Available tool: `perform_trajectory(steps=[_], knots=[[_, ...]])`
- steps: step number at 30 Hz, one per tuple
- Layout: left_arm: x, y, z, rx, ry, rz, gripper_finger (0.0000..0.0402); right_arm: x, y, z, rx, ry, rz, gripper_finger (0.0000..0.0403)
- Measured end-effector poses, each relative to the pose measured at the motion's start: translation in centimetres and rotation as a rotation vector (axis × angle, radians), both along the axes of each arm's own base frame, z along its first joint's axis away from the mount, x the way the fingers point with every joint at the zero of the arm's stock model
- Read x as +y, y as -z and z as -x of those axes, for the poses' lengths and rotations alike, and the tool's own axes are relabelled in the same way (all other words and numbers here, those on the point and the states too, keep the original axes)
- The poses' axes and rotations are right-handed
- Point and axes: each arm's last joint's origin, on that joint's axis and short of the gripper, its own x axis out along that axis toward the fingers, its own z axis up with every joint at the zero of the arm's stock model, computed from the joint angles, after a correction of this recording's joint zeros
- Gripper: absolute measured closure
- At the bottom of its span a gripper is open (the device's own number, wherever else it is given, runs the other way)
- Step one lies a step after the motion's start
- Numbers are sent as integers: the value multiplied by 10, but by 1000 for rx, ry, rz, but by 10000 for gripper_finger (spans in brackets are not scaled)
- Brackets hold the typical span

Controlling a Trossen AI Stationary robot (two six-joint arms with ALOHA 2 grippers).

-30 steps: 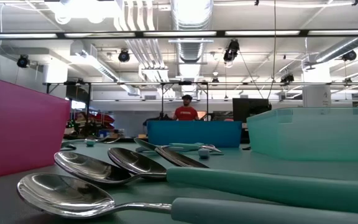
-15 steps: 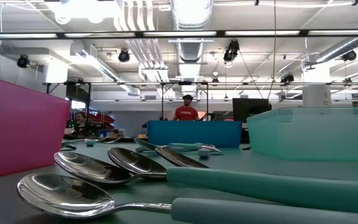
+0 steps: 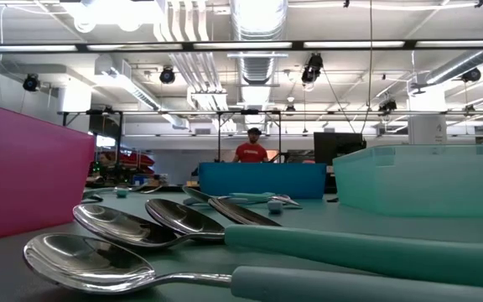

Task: Sort silverware by color (type)
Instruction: Put the black spoon into the red bin

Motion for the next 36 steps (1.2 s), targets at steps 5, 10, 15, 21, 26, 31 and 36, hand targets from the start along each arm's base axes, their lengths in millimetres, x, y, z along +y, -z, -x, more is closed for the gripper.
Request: perform_trajectory(steps=[5,10,15,21,26,31,36], knots=[[2,-1,-2,-27,-32,-28,322,1,3,0,27,12,-8,345],[4,0,-3,-20,-24,-28,322,1,-2,0,31,15,-23,389],[9,0,-7,-27,-55,-28,322,0,-12,-1,26,15,-29,392],[9,4,-12,-115,-83,-213,322,-6,-44,-2,-77,35,48,393],[6,13,-19,-156,-95,-318,322,-12,-81,-6,-270,48,191,393],[1,24,-32,-213,-121,-391,322,-25,-110,-19,-591,98,417,394],[0,31,-51,-320,-218,-429,322,-49,-123,-35,-749,189,609,394]])
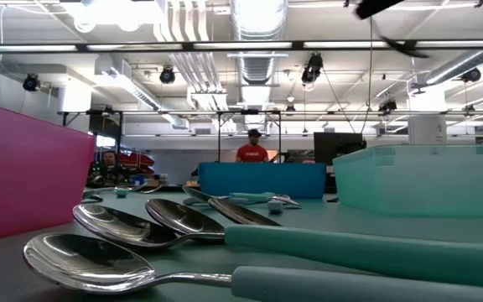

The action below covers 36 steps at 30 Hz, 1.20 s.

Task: Sort silverware by color (type)
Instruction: Put the black spoon into the red bin

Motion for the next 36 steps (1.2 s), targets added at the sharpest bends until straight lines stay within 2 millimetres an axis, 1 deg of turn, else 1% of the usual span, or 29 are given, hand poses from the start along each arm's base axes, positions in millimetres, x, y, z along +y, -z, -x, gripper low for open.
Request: perform_trajectory(steps=[4,7,9,11,17,21,26,29,36], knots=[[2,0,-13,-67,-28,-16,322,-21,-2,-14,-26,67,100,394],[8,-1,-13,-85,-115,-135,322,-40,-4,-24,-6,109,164,394],[14,-3,-10,-94,-186,-209,322,-57,-7,-31,16,145,182,394],[19,-6,-4,-94,-223,-237,322,-76,-11,-36,38,185,175,394],[37,-11,15,-44,-272,-246,322,-133,-23,-45,104,295,67,394],[50,-12,29,-9,-318,-248,322,-162,-26,-47,134,353,73,394],[63,-3,43,39,-381,-266,322,-193,-28,-48,179,392,26,394],[72,8,51,52,-422,-274,322,-208,-28,-48,213,405,1,394],[101,39,64,87,-522,-242,322,-232,-26,-48,245,407,-66,394]])
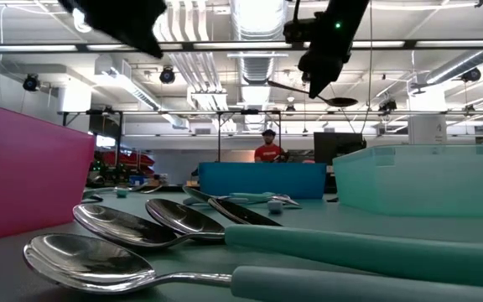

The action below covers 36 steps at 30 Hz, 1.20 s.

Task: Sort silverware by color (type)
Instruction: Put the black spoon into the red bin

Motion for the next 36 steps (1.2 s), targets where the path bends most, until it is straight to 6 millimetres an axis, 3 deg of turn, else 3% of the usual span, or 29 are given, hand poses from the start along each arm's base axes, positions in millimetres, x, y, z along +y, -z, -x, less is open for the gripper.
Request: perform_trajectory(steps=[6,17,25,31,36], knots=[[27,14,16,-12,-73,56,322,-12,0,0,13,-4,-16,394],[75,10,56,54,-14,275,325,-33,1,2,14,22,-60,394],[96,20,62,-229,201,368,325,-38,1,-4,-71,-14,-116,394],[98,27,54,-506,443,367,325,-36,2,-18,-227,-108,-196,394],[96,26,49,-637,493,336,325,-28,5,-31,-374,-183,-194,394]])
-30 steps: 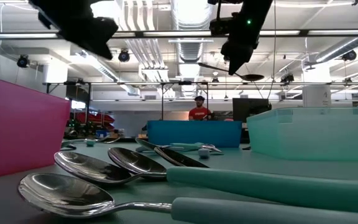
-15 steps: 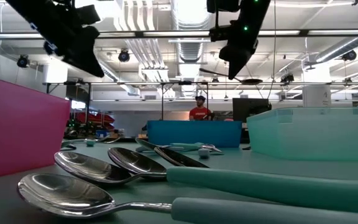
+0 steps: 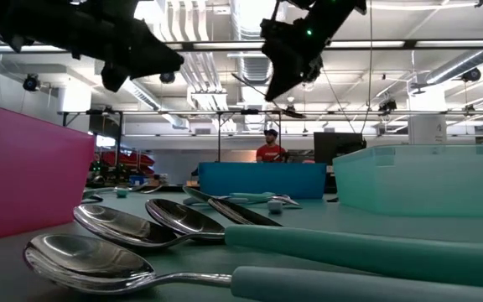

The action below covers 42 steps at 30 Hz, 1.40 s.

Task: Sort silverware by color (type)
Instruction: Put the black spoon into the red bin

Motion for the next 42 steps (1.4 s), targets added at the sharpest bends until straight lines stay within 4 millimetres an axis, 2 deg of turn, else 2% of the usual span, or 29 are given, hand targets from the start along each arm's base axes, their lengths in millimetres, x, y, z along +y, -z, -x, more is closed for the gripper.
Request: perform_trajectory(steps=[4,9,13,19,28,39,42], knots=[[-2,-2,-9,-21,0,2,325,12,0,-10,-127,-51,33,394],[-5,-9,-29,14,2,-62,321,27,-1,-18,-258,-117,78,394],[-7,-19,-48,50,-28,-154,305,34,2,-20,-284,-151,100,394],[-7,-31,-69,100,-193,-249,278,38,9,-19,-268,-191,141,394],[0,-29,-70,79,-280,-198,267,40,14,-19,-303,-254,204,394],[1,-38,-72,11,-258,-186,269,42,14,-20,-341,-339,261,394],[2,-38,-72,14,-262,-188,282,42,13,-21,-349,-335,267,394]])
